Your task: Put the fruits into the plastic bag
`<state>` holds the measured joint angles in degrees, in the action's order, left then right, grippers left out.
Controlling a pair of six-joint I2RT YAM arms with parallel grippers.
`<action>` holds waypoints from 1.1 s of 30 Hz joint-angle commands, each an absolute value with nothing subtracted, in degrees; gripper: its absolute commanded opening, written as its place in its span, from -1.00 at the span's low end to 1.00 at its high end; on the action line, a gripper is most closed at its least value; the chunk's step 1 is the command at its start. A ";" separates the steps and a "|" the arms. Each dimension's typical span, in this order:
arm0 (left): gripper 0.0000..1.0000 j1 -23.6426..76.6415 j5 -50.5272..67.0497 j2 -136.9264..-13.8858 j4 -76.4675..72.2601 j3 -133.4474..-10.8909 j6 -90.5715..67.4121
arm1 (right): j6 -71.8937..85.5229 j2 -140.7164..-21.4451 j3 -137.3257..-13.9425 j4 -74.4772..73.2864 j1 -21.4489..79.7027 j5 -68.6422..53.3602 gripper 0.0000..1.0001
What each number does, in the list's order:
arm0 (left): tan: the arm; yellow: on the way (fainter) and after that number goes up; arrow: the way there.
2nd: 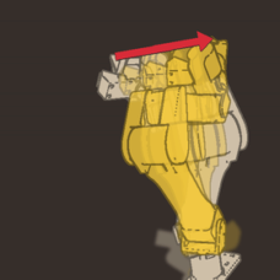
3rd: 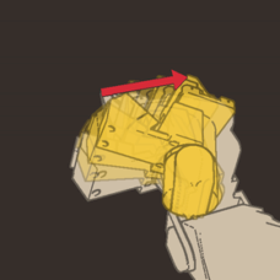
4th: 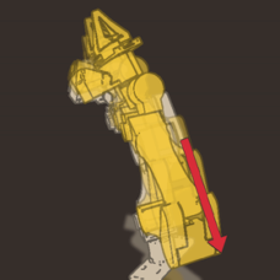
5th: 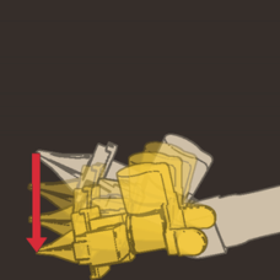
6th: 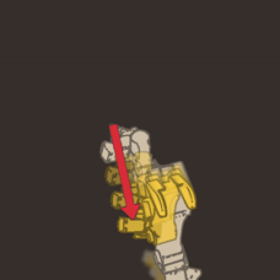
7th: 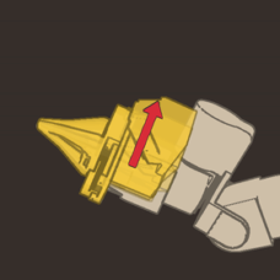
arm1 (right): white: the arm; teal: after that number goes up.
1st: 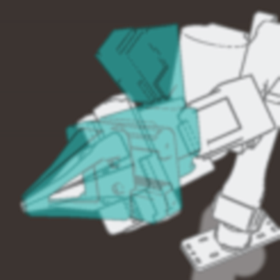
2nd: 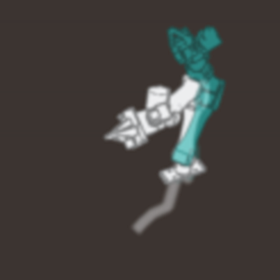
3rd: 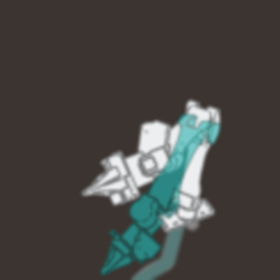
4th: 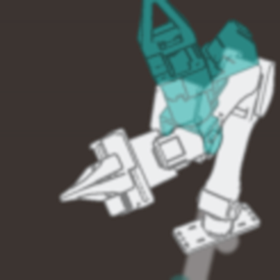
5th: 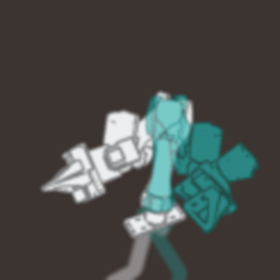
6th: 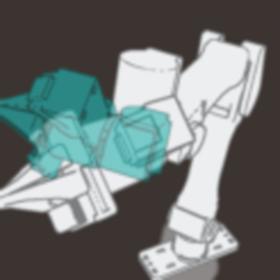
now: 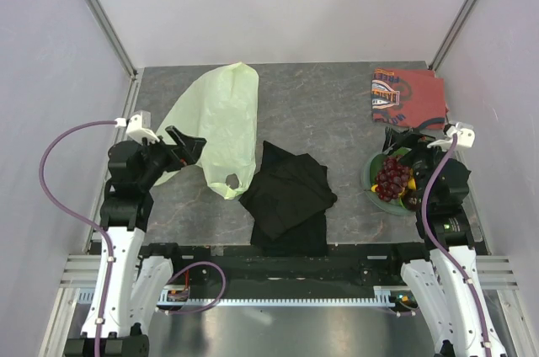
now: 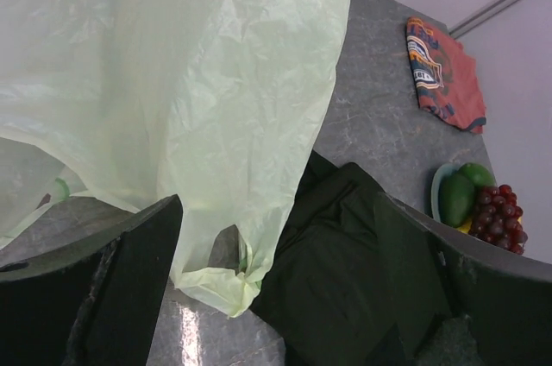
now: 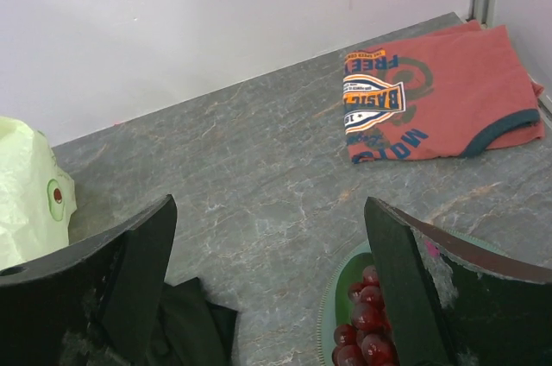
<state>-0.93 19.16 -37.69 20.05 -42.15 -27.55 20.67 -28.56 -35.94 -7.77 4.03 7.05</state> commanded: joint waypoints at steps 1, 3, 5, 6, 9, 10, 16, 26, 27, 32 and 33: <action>0.99 -1.05 16.17 -35.51 19.87 -42.98 -25.22 | 19.16 -28.21 -36.12 -4.75 4.22 3.61 0.96; 0.99 -1.05 19.49 -35.25 19.16 -43.42 -24.44 | 18.20 -28.12 -36.21 -4.48 4.22 0.71 0.96; 0.99 -0.97 21.52 -34.28 19.07 -44.20 -21.20 | 16.97 -27.86 -36.65 -4.83 4.22 0.18 0.96; 0.99 -0.97 22.06 -33.76 19.33 -44.47 -19.79 | 16.70 -27.95 -37.17 -5.18 4.22 -1.39 0.96; 0.99 -0.97 20.40 -32.44 21.79 -46.05 -14.78 | 16.17 -27.68 -37.53 -4.66 4.31 -3.86 0.96; 0.99 -0.97 20.13 -32.08 22.58 -46.14 -12.76 | 16.26 -27.60 -37.53 -4.22 4.31 -4.82 0.96; 0.99 -0.88 19.51 -31.82 21.71 -43.24 -13.71 | 17.58 -32.33 -38.23 -0.35 4.92 -18.27 0.70; 0.99 -0.97 17.32 -33.04 22.23 -42.89 -13.62 | 5.37 -51.74 -46.21 -2.98 39.60 6.04 0.59; 0.99 -0.97 16.53 -33.05 22.67 -42.89 -13.54 | 4.32 -54.46 -47.36 -3.08 43.38 8.67 0.60; 0.99 -0.97 6.71 -32.78 24.61 -43.24 -13.89 | 0.53 -71.44 -53.86 3.93 59.93 13.73 0.64; 0.99 -1.05 5.11 -32.87 25.22 -43.24 -13.89 | 0.53 -73.37 -54.31 5.52 60.90 12.58 0.64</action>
<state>-0.93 14.15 -32.95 24.10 -42.74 -15.92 4.67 -66.94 -50.17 -1.63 55.92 8.27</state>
